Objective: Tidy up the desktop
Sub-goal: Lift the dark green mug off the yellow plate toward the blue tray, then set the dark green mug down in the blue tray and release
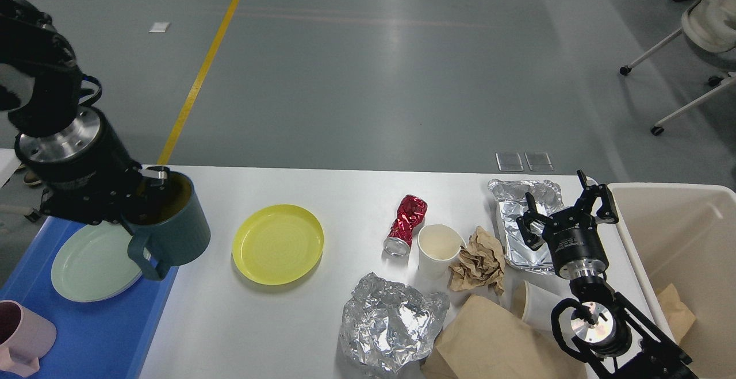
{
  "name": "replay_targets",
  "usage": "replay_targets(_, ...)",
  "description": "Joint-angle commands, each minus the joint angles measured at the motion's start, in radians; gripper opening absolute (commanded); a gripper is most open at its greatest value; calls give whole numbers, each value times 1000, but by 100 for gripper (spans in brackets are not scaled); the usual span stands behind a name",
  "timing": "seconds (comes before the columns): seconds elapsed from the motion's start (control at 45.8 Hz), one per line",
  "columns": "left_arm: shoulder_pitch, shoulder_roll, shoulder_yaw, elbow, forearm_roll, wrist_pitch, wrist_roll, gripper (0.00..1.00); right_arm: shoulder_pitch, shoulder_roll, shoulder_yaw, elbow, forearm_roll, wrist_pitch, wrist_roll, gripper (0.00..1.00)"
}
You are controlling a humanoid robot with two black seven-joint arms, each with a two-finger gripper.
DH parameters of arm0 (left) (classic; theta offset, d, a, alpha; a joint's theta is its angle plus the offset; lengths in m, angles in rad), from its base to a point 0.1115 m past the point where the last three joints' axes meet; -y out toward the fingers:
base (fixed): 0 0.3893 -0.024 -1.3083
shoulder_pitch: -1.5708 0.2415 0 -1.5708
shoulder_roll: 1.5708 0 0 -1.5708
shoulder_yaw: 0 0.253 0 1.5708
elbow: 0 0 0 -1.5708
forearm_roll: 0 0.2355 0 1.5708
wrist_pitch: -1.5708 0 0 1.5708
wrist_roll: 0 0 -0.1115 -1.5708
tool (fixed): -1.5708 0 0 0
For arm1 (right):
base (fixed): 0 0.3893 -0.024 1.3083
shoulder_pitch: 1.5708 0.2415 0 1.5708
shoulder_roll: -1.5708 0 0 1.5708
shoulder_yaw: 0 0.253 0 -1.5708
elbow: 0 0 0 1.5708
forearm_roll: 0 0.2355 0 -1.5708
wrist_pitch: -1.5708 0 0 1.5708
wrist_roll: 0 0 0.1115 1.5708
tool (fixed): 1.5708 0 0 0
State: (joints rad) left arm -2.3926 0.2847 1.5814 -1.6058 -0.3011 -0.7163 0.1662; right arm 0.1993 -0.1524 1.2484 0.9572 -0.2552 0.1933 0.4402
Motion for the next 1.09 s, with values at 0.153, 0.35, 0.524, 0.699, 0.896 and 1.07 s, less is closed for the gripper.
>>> replay_targets(0.153, 346, 275, -6, 121, 224, 164, -56, 0, 0, 1, 0, 0, -1, 0, 0, 100)
replay_targets(0.35, 605, 407, -133, 273, 352, 218, -57, 0, 0, 1, 0, 0, -1, 0, 0, 100)
replay_targets(0.524, 788, 476, -242, 418, 441, 222, -59, 0, 0, 1, 0, 0, 1, 0, 0, 100)
replay_targets(0.699, 929, 502, -380, 465, 545, 273, -62, 0, 0, 1, 0, 0, -1, 0, 0, 100)
replay_targets(0.896, 995, 501, -412, 472, 568, 350, -60, 0, 0, 1, 0, 0, -1, 0, 0, 100)
replay_targets(1.07, 1006, 499, -428, 472, 568, 359, -60, 0, 0, 1, 0, 0, -1, 0, 0, 100)
